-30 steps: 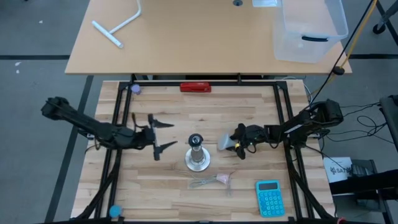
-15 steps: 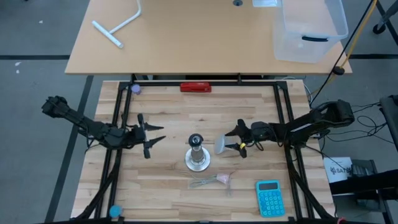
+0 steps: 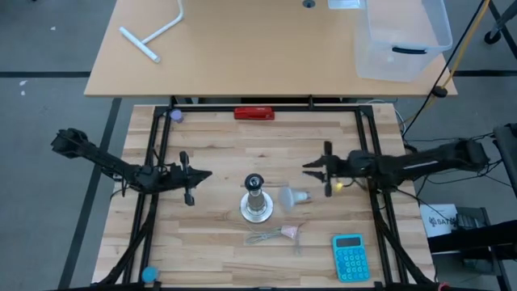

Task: Screw lightbulb
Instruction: Return to Home Position

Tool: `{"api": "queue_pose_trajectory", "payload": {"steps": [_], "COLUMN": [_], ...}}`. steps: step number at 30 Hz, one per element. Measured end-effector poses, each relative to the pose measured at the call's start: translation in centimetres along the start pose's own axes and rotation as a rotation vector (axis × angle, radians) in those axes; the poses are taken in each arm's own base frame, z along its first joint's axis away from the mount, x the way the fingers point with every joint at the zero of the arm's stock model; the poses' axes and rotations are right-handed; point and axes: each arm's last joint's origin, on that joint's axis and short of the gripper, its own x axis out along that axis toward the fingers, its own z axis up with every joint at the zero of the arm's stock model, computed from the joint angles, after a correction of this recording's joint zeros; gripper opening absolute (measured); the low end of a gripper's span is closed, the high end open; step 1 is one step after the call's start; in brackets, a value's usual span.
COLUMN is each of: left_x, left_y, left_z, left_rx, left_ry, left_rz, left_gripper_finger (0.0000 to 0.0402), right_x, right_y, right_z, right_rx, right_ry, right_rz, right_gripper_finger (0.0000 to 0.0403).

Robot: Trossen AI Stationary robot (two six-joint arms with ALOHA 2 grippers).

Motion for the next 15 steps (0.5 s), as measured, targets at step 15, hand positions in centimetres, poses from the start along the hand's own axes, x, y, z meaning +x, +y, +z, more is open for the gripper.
{"api": "queue_pose_trajectory", "payload": {"steps": [15], "left_x": [-1.3], "left_y": [0.7], "left_z": [0.9], "left_rx": [0.024], "left_ry": [-0.039], "left_rz": [-0.008], "left_gripper_finger": [0.0], "right_x": [-7.9], "right_y": [-0.9], "right_z": [0.8], "right_rx": [-0.107], "right_ry": [-0.174], "right_rz": [-0.082], "right_gripper_finger": [0.0001]}}
